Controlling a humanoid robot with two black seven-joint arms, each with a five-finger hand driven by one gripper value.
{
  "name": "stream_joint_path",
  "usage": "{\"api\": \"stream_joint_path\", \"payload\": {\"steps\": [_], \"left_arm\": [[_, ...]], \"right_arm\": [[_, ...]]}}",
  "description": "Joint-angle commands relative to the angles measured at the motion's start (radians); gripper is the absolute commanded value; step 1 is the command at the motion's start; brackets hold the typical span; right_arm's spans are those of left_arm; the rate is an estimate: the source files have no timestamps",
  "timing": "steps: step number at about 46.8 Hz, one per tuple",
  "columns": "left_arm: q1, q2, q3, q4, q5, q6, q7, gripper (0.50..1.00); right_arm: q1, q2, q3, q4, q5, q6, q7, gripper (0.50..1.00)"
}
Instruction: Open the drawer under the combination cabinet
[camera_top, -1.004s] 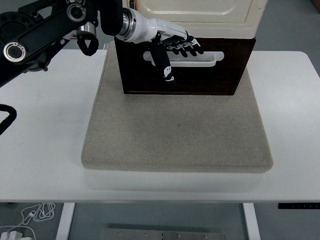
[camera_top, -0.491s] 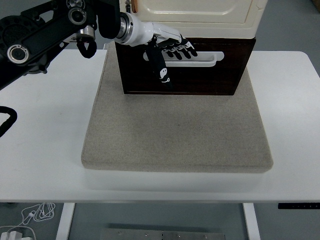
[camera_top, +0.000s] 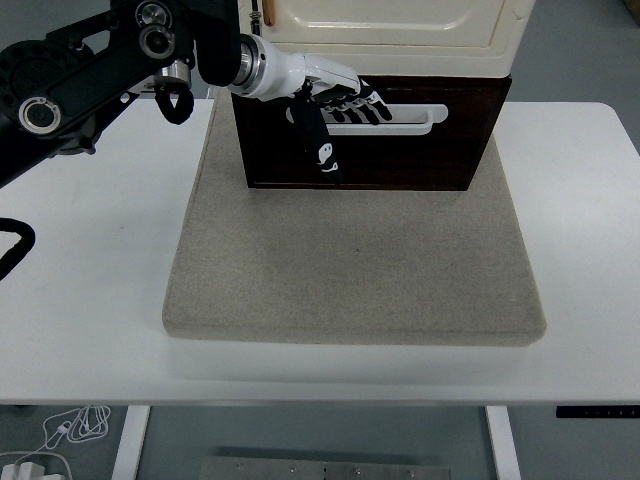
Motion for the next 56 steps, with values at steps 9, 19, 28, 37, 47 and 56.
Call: {"api": "stream_joint_path", "payload": {"steps": [9, 19, 28, 37, 47, 56], "left_arm": [[0.000, 0.000, 0.000, 0.000, 0.001, 0.000, 0.000, 1.000], [-0.001, 0.000, 0.003, -0.002, -0.001, 0.000, 0.000, 1.000], [-0.003, 0.000, 0.003, -0.006, -0.007, 0.000, 0.000, 1.000], [-0.003, 0.000, 0.003, -0.006, -0.018, 0.000, 0.000, 1.000], [-0.001, 0.002, 0.001, -0.008, -0.022, 0.000, 0.000, 1.000], [-0.001, 0.002, -0.003, -0.008, -0.024, 0.000, 0.000, 1.000]], "right_arm": [[0.000, 0.000, 0.000, 0.000, 0.000, 0.000, 0.000, 0.928], [0.000, 0.000, 0.000, 0.000, 0.000, 0.001, 0.000, 0.928], [0.000, 0.000, 0.000, 0.000, 0.000, 0.001, 0.000, 0.928], [0.000, 0.000, 0.000, 0.000, 0.000, 0.000, 0.000, 0.928], [0.000, 0.000, 0.000, 0.000, 0.000, 0.000, 0.000, 0.928], [0.000, 0.000, 0.000, 0.000, 0.000, 0.001, 0.000, 0.928]]}}
